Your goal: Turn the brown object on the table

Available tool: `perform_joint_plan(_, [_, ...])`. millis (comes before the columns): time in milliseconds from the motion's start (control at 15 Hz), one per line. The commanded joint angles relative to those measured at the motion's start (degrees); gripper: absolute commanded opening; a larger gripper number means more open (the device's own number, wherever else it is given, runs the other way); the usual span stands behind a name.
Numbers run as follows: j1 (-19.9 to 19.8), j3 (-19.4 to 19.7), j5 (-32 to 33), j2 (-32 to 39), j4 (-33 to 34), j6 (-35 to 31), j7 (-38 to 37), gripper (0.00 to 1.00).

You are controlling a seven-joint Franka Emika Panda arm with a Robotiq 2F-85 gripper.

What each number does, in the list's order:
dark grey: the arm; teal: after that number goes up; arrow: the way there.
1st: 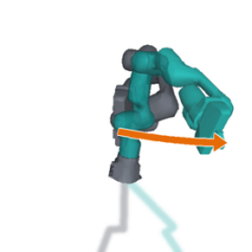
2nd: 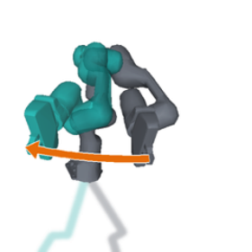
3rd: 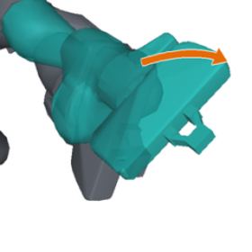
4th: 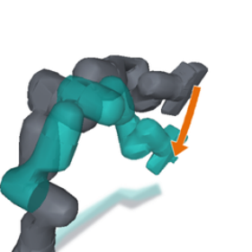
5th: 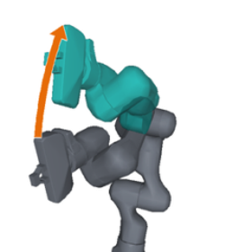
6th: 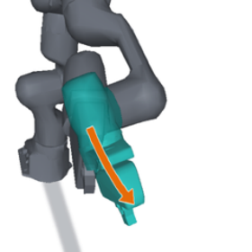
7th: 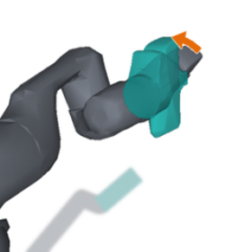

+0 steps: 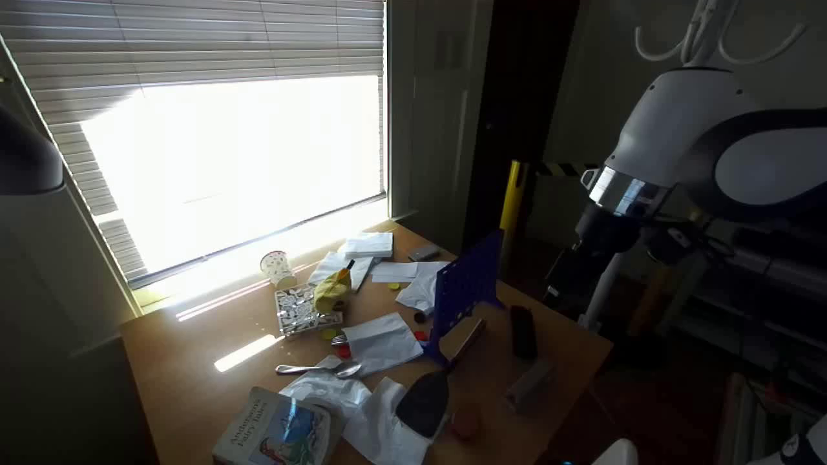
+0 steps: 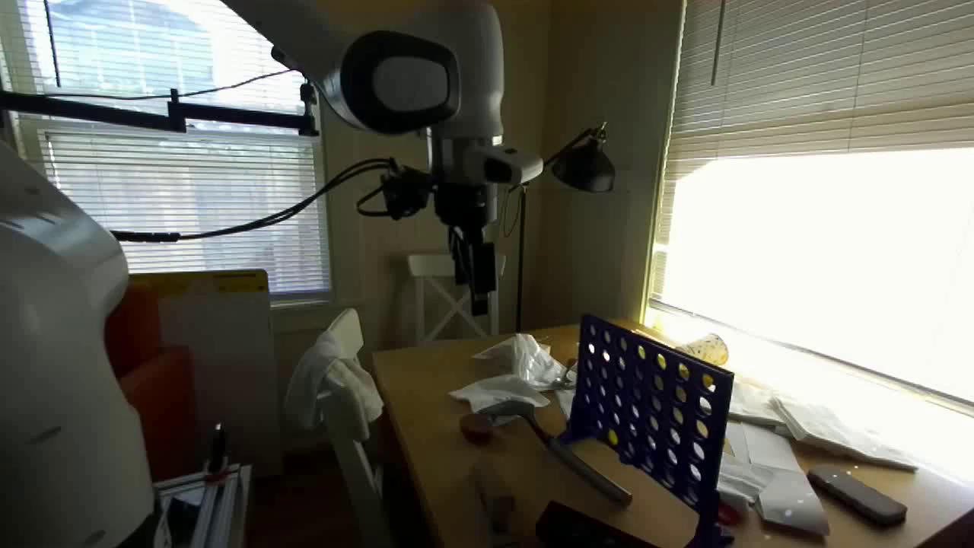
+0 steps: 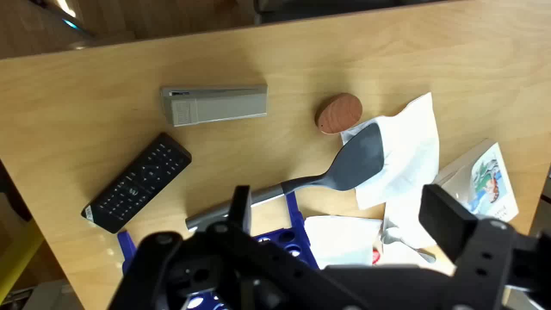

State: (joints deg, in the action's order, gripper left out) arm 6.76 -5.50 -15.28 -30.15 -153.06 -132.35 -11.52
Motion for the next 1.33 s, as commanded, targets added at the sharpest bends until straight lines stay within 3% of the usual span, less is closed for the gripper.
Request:
perform_joint_plan(0, [-0.1,-0.1,0.0,0.0,0.1,0.2,0.0,1.0])
perform_joint_plan(267, [-0.1,-0.1,0.0,0.0,0.1,0.2,0.0,1.0])
perform_joint_plan(400, [-0.3,1.0,1.2,1.5,0.1,-2.6,4.4,1.0])
perform_joint_plan(600, [1.4,6.1,-1.4,5.8,1.0,-7.9,16.2,1.0])
perform_joint_plan(800, [9.8,16.6,-3.4,10.4,1.8,-14.5,29.2,1.0])
perform_joint_plan(1000, [22.0,29.3,-9.1,14.4,4.0,-16.7,42.0,1.0])
perform_joint_plan(1267, [36.5,42.7,-25.6,17.6,7.7,-11.8,58.9,1.0])
